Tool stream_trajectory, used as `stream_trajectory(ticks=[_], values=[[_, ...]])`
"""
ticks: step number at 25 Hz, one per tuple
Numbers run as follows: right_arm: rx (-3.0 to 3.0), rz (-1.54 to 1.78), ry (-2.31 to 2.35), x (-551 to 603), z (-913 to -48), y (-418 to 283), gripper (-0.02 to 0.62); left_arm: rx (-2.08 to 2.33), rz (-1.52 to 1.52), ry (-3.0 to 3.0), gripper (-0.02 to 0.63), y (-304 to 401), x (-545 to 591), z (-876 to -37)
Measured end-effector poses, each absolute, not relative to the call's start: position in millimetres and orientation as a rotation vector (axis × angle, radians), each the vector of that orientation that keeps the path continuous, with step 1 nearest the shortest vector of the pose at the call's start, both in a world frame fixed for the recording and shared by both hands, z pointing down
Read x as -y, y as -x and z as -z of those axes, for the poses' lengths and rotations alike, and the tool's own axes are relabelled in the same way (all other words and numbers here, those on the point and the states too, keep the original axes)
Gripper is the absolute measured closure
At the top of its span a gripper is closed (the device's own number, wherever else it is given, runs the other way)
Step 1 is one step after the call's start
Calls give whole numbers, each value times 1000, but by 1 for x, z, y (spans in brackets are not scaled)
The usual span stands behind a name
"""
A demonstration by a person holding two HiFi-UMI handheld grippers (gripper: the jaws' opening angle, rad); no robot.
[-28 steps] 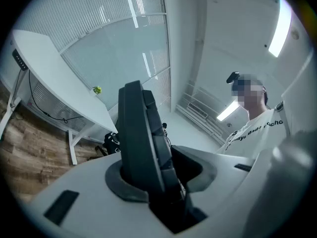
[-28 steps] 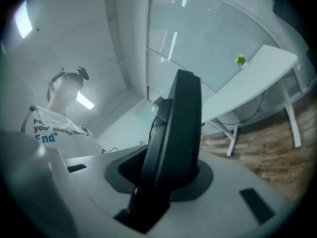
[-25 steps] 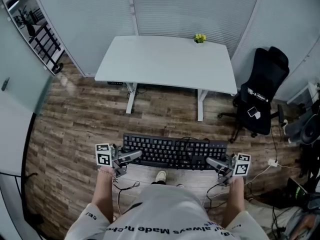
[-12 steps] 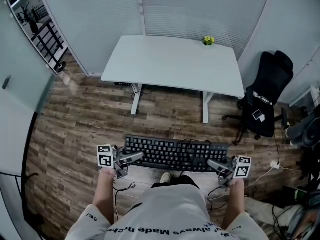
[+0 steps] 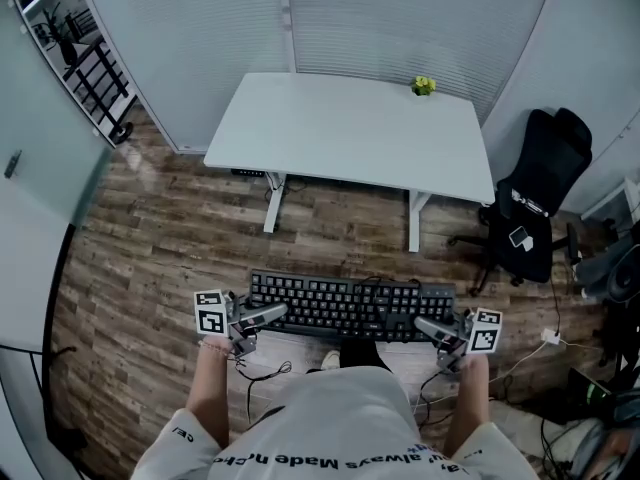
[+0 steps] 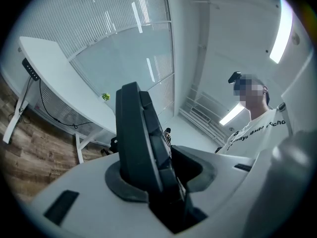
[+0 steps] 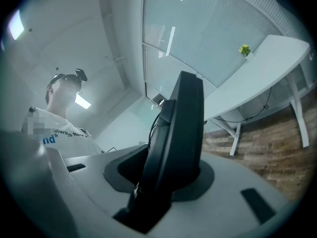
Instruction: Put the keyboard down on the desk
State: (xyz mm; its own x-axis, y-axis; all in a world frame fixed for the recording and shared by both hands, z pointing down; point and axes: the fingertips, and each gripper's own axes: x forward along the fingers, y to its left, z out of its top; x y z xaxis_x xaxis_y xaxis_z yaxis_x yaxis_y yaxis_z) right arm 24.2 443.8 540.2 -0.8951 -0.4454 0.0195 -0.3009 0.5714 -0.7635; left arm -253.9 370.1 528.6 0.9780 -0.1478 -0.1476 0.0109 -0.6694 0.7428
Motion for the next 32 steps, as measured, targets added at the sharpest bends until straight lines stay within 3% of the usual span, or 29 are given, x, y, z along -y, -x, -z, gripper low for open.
stream_trajectory(ticks=[32], values=[[-2540, 1221, 663, -273, -538, -182, 445, 57, 144, -2294, 445, 89, -185, -510]])
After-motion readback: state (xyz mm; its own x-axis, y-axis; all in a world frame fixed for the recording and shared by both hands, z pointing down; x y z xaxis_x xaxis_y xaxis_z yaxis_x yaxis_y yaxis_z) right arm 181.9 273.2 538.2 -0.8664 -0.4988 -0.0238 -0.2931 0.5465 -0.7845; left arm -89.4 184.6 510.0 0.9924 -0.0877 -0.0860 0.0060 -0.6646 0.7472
